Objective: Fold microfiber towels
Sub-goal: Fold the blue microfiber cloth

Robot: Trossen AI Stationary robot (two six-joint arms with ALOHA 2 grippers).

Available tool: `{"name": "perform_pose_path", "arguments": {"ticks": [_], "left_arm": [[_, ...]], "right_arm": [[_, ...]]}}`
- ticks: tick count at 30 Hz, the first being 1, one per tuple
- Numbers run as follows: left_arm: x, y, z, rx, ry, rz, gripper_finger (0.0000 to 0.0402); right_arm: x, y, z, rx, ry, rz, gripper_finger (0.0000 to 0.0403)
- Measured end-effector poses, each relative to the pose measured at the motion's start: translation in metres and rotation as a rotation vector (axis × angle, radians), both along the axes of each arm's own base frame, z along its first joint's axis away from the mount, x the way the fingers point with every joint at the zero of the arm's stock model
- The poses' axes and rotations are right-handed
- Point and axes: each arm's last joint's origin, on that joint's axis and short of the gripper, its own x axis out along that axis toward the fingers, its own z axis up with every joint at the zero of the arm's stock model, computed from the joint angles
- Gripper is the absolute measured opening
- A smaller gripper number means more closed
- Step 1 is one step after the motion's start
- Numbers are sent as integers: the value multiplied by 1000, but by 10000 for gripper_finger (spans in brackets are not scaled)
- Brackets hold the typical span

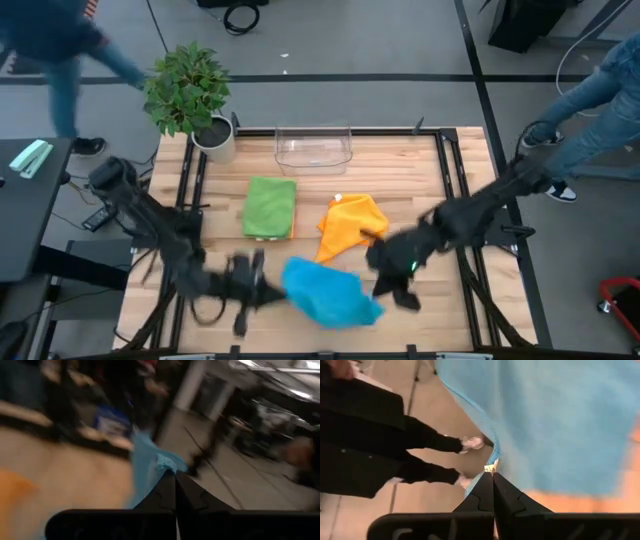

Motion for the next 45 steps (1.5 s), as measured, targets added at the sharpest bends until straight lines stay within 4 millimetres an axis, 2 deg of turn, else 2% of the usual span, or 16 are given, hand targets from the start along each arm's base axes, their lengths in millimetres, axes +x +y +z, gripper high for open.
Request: {"name": "perform_pose_path", "arguments": {"ticks": [4,8,12,14,16,18,20,22,25,29,33,35,38,42,45], "left_arm": [[-3,50,41,120,-99,118,1],[-10,98,84,238,-140,198,1],[-9,131,118,309,-104,218,1],[-10,137,130,326,-87,180,1],[-8,136,135,328,-65,130,1],[-6,128,129,322,-10,63,1],[-5,115,121,291,32,-5,1],[-6,97,110,264,76,-75,1],[-6,58,78,221,175,-193,1],[-1,0,6,133,326,-263,1],[-3,-51,-64,-83,352,-323,1],[-9,-69,-83,-203,329,-333,1],[-17,-87,-94,-313,301,-299,1],[-22,-94,-96,-328,295,-251,1],[-17,-90,-95,-318,280,-191,1]], "right_arm": [[-21,-47,26,-39,-41,-21,0],[-42,-94,56,-75,-200,-76,0],[-54,-126,89,-143,-379,-149,0],[-54,-129,104,-151,-436,-151,0],[-50,-123,115,-143,-470,-122,0],[-44,-109,120,-125,-473,-71,0],[-38,-87,119,-90,-444,-8,0],[-31,-60,109,-67,-383,36,0],[-21,-14,70,-94,-228,83,0],[-4,54,-12,-113,-106,105,0],[16,103,-80,106,-127,92,0],[20,118,-104,200,-96,69,0],[21,132,-122,277,-42,44,0],[15,140,-131,291,31,45,0],[15,129,-129,238,85,10,0]]}}
